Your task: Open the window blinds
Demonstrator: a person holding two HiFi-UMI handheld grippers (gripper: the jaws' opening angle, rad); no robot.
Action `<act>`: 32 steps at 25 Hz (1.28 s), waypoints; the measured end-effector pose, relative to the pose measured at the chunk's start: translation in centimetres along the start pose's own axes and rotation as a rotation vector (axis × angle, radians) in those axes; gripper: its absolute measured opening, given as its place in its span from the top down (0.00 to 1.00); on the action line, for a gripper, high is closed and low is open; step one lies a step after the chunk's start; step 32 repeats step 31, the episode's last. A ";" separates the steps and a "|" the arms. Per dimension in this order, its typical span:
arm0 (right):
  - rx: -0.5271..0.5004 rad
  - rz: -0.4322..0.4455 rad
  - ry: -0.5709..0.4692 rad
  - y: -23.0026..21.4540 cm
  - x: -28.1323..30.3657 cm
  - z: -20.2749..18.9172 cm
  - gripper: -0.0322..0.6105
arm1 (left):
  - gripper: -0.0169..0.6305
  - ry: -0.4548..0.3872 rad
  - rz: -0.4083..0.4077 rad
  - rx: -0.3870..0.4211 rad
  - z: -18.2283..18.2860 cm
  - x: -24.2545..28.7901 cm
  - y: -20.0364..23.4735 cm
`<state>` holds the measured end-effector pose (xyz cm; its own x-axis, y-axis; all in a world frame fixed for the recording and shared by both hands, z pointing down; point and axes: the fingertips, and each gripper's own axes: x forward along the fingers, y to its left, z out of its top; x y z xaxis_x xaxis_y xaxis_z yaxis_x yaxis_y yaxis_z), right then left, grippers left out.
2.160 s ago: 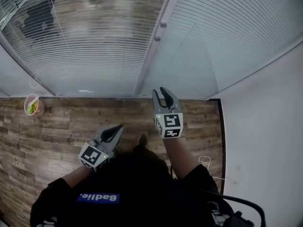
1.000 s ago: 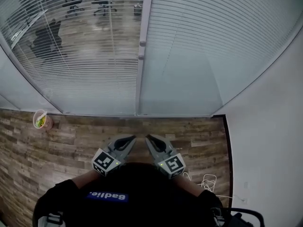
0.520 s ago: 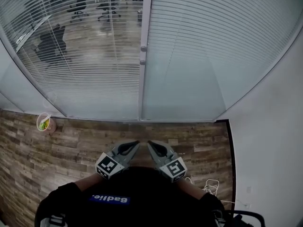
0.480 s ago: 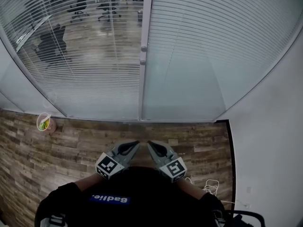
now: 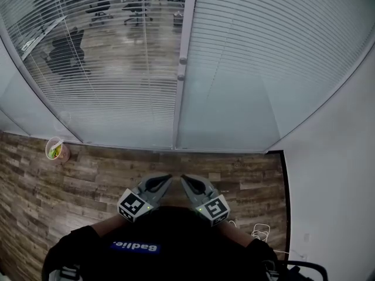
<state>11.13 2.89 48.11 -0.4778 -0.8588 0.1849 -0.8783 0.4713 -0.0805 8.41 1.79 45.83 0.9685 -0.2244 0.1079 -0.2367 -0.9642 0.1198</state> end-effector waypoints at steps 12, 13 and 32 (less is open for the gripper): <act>0.000 0.006 0.022 0.2 0.3 -0.4 0.95 | 0.97 -0.008 0.000 -0.006 0.1 -0.3 0.1; 0.000 0.007 0.022 0.2 0.4 -0.4 0.95 | 0.97 -0.009 -0.001 -0.004 0.1 -0.3 0.1; 0.025 -0.015 0.018 -0.4 0.3 -0.5 0.95 | 0.97 -0.006 0.010 0.011 -0.1 -0.2 0.4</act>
